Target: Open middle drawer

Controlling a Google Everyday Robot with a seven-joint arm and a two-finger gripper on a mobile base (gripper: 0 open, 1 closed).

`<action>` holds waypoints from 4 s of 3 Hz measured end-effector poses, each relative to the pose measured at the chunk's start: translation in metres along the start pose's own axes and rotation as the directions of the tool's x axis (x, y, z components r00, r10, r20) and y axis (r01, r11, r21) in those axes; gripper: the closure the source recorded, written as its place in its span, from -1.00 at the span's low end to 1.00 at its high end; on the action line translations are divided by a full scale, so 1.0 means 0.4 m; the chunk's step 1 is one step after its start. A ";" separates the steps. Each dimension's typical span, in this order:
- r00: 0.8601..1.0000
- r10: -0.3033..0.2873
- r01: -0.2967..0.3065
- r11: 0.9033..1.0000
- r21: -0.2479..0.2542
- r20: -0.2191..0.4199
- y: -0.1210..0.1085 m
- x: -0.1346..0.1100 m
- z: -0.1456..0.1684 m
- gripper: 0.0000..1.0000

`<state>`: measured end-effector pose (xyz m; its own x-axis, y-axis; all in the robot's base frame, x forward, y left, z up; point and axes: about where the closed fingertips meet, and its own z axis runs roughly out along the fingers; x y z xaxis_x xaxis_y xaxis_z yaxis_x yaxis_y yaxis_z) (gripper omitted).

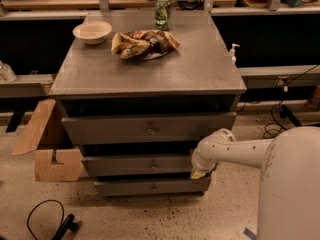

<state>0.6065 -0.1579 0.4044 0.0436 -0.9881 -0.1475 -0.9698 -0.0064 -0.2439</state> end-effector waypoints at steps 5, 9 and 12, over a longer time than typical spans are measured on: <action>0.999 0.000 -0.003 0.999 -0.042 -0.052 0.013 -0.013 -0.001 -0.17; 0.993 0.011 -0.020 0.997 -0.077 -0.119 0.097 0.005 -0.057 1.00; 0.993 0.011 -0.020 0.997 -0.077 -0.119 0.096 0.005 -0.063 1.00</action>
Offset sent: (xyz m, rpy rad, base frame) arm 0.0094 0.0002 0.0078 -0.0080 0.0345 0.0144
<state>0.5633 -0.1638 0.4189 0.0042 -0.9994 -0.0350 -0.9861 0.0017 -0.1664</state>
